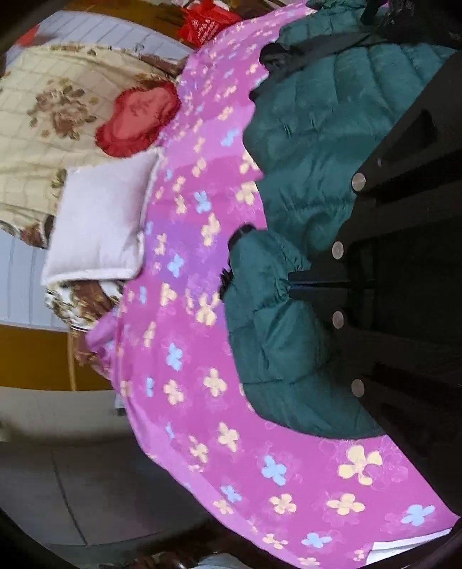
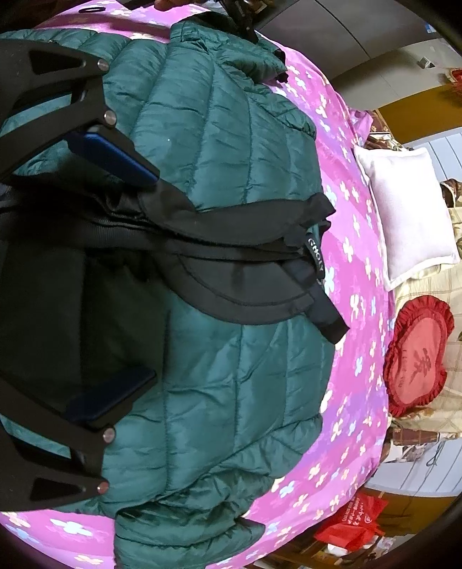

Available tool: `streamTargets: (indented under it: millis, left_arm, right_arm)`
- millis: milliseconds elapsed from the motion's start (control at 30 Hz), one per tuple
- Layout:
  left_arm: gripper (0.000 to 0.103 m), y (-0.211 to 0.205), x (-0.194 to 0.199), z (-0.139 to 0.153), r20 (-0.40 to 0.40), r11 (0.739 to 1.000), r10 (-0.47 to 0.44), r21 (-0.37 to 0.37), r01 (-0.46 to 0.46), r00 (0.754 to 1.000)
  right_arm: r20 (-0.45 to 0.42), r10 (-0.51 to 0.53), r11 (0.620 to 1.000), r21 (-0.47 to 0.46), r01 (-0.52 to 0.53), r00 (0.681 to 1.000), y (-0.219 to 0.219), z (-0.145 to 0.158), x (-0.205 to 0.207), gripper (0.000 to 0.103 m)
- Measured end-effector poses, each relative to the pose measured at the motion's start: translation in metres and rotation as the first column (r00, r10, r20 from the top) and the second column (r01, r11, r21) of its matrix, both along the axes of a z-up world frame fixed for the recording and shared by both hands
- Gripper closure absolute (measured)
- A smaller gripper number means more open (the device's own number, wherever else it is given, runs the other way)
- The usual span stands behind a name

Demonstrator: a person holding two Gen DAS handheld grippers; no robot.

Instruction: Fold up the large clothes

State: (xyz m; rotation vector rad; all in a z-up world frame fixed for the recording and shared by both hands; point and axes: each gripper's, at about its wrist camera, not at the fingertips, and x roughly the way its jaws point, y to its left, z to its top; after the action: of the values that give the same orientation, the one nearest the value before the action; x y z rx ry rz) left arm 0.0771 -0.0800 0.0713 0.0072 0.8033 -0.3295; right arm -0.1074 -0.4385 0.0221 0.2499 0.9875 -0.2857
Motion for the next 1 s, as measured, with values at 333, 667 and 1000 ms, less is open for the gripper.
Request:
streamTargets:
  millis: [333, 667, 1000]
  left_arm:
    - [0.095, -0.013, -0.035, 0.041, 0.094, 0.997, -0.068, -0.019, 0.070, 0.993]
    - [0.095, -0.057, -0.087, 0.073, 0.138, 0.971, -0.202, -0.105, 0.217, 0.970]
    - [0.095, -0.162, -0.135, 0.065, 0.110, 0.909, -0.382, -0.135, 0.395, 0.917]
  right_arm:
    - [0.016, -0.046, 0.999, 0.004, 0.046, 0.999, -0.015, 0.008, -0.014, 0.000]
    - [0.029, -0.044, 0.999, 0.002, 0.043, 0.999, -0.014, 0.015, -0.021, 0.000]
    - [0.040, -0.081, 0.997, -0.002, 0.081, 0.996, -0.032, 0.021, -0.040, 0.000]
